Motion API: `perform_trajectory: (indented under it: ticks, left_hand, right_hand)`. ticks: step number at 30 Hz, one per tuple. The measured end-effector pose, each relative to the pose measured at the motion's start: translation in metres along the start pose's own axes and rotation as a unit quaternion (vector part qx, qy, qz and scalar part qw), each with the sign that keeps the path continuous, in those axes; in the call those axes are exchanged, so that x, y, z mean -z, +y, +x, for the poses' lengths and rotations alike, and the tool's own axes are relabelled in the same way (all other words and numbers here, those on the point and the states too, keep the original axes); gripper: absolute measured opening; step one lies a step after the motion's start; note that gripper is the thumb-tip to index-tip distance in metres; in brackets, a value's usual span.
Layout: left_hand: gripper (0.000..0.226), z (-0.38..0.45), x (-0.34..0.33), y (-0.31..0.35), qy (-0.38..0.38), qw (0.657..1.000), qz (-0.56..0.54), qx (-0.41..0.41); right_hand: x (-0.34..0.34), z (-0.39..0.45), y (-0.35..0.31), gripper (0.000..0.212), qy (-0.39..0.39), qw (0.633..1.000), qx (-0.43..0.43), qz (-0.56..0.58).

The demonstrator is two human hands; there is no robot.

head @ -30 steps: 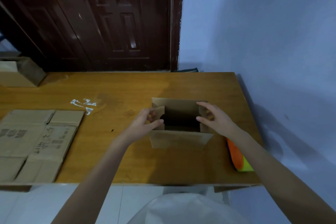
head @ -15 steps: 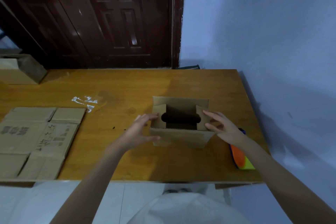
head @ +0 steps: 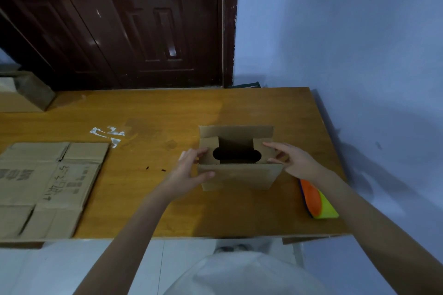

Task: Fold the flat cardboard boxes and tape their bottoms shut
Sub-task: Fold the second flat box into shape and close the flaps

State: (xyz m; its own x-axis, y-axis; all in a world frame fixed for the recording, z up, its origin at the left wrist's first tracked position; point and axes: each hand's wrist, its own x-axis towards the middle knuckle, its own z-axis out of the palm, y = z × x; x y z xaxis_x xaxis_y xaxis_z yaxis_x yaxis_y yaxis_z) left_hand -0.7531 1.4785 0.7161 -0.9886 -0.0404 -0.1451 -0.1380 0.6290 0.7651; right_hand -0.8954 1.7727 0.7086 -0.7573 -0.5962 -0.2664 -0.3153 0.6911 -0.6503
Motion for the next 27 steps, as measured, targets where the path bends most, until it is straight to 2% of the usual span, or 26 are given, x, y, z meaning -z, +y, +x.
perform_trajectory:
  ticks: [2,4,5,6,8,11,14,17,22,24,27]
  left_hand:
    - [0.069,-0.002,0.001,-0.002,-0.006,1.0,-0.028,0.01]
    - [0.067,-0.003,0.002,-0.005,-0.008,0.999,-0.044,0.014]
    - [0.066,-0.003,0.003,-0.006,-0.008,0.999,-0.044,0.014]
    - [0.066,-0.002,0.004,-0.006,-0.006,0.999,-0.037,0.012]
    - [0.067,0.001,0.005,-0.005,-0.006,1.0,-0.012,0.008]
    - [0.067,0.002,0.006,-0.002,-0.008,1.0,0.026,-0.004]
    - [0.066,0.004,0.007,0.001,-0.011,0.997,0.069,-0.021]
    - [0.054,0.006,0.008,0.006,-0.008,0.996,0.083,-0.015]
    - [0.034,0.006,0.005,0.001,0.006,1.0,-0.01,0.009]
    - [0.028,0.008,0.003,-0.002,0.031,0.999,-0.022,0.012]
    - [0.032,0.016,0.0,-0.005,0.063,0.998,0.002,0.002]
  right_hand:
    - [-0.004,-0.004,0.004,0.05,-0.013,0.997,-0.003,0.077]
    - [-0.004,-0.01,-0.004,0.036,-0.023,0.983,-0.031,0.178]
    - [-0.003,-0.014,-0.011,0.034,-0.026,0.976,-0.048,0.211]
    - [-0.001,-0.015,-0.013,0.041,-0.026,0.97,-0.063,0.233]
    - [0.003,-0.019,-0.014,0.058,-0.035,0.969,-0.068,0.234]
    - [0.004,-0.024,-0.009,0.084,-0.063,0.976,-0.029,0.208]
    - [0.003,-0.023,-0.007,0.072,-0.065,0.978,-0.025,0.198]
    - [-0.001,-0.019,-0.007,0.062,-0.034,0.981,-0.026,0.189]
    - [-0.006,-0.017,-0.012,0.054,-0.001,0.981,-0.036,0.192]
    - [-0.008,-0.016,-0.014,0.058,0.023,0.98,-0.028,0.195]
    - [-0.01,-0.013,-0.014,0.083,0.074,0.978,-0.003,0.197]
